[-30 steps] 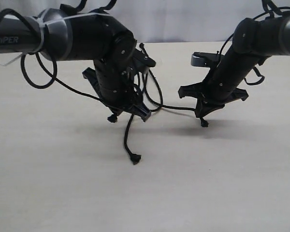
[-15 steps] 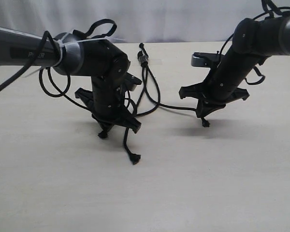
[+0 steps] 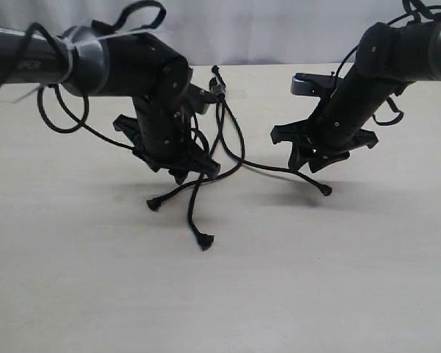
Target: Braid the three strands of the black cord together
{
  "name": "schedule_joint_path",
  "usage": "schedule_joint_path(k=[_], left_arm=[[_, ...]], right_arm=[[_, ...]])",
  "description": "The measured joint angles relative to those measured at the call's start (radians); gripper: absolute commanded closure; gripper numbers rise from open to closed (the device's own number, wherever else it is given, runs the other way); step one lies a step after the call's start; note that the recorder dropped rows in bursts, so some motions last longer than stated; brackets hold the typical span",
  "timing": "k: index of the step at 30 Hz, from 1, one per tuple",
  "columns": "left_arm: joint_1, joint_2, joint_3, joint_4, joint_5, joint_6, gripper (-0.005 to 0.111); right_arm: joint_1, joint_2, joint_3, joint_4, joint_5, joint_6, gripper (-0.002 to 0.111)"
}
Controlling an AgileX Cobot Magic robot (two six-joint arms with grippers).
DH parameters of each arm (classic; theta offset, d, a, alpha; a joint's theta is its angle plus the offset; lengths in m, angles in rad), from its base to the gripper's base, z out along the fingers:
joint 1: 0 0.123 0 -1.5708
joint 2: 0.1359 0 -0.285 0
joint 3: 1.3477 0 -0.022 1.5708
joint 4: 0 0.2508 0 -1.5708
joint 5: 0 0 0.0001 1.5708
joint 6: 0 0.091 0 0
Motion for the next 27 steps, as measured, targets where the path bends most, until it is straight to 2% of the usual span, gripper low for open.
schedule_joint_path(k=[4,7,11,15,22,24,27], left_arm=[[0.092,-0.113,0.000,0.031,0.029,-0.002,0.061],[0.205,-0.190,0.000,0.034,0.066,0.012,0.061],[0.296,-0.262,0.000,-0.081,0.108,0.112,0.061],[0.309,-0.285,0.000,-0.135,0.141,0.142,0.061],[0.309,-0.293,0.000,-0.169,0.144,0.150,0.061],[0.309,-0.293,0.000,-0.171,0.144,0.150,0.061],[0.309,-0.293,0.000,-0.171,0.144,0.150,0.061]], right_arm=[[0.054,-0.082,0.003,0.000,-0.007,-0.027,0.069],[0.210,-0.103,0.058,-0.003,-0.048,-0.058,0.069],[0.428,-0.068,0.084,-0.066,-0.165,-0.026,0.069],[0.502,-0.016,0.086,-0.158,-0.213,0.063,0.069],[0.528,0.056,0.086,-0.172,-0.227,0.101,0.070],[0.533,0.064,0.086,-0.172,-0.229,0.103,0.079],[0.533,0.066,0.086,-0.176,-0.229,0.102,0.101]])
